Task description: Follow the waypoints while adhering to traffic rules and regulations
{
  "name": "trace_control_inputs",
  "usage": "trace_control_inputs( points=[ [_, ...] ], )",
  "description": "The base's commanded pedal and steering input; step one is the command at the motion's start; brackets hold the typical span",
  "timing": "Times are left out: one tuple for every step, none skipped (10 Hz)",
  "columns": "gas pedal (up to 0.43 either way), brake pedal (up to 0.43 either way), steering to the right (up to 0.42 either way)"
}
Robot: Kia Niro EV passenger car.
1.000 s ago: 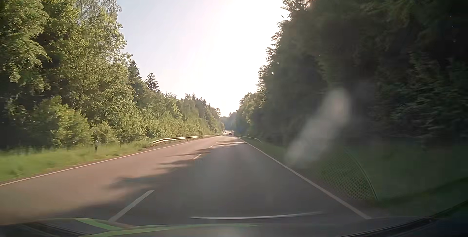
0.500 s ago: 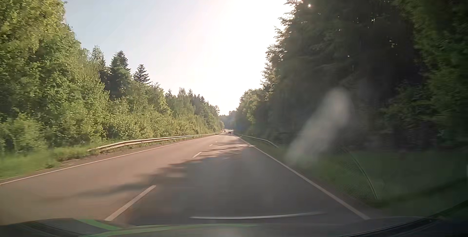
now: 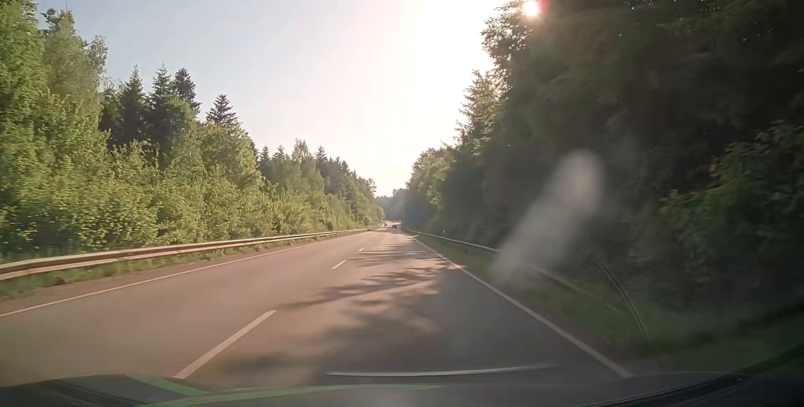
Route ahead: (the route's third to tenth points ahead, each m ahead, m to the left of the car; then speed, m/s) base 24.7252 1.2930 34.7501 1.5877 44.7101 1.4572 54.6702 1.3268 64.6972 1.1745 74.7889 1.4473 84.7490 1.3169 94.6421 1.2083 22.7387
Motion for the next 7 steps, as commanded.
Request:
trace_control_inputs(
  points=[
    [0.000, 0.000, 0.000],
    [0.000, 0.000, 0.000],
    [0.000, 0.000, 0.000],
    [0.000, 0.000, 0.000],
    [0.000, 0.000, 0.000],
    [0.000, 0.000, 0.000],
    [0.000, 0.000, 0.000]
  ],
)
